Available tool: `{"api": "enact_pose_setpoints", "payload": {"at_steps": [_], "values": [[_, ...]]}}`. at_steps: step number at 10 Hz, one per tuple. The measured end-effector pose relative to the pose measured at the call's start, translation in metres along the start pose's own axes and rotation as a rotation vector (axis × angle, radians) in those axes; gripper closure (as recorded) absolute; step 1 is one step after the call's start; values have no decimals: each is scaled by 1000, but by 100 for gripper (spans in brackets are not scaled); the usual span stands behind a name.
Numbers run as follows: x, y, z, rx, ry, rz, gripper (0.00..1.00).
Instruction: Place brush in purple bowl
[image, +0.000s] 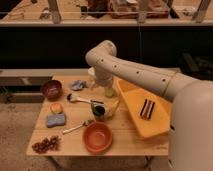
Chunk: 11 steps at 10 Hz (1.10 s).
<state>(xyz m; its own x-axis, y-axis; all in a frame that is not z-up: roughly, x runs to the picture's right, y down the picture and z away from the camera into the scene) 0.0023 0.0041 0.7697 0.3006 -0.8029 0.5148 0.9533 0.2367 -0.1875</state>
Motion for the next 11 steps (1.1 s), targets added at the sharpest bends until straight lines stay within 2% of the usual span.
{"api": "enact_pose_setpoints", "payload": {"at_steps": [3,4,5,8,11], "values": [[0,-1,0,1,0,-4,20],[2,-1,-1,12,3,-26,20],[6,-4,-2,52,14,-86,20],[25,-13,-5,155,36,-450,20],[45,-20,-9,178,34,-688,20]]}}
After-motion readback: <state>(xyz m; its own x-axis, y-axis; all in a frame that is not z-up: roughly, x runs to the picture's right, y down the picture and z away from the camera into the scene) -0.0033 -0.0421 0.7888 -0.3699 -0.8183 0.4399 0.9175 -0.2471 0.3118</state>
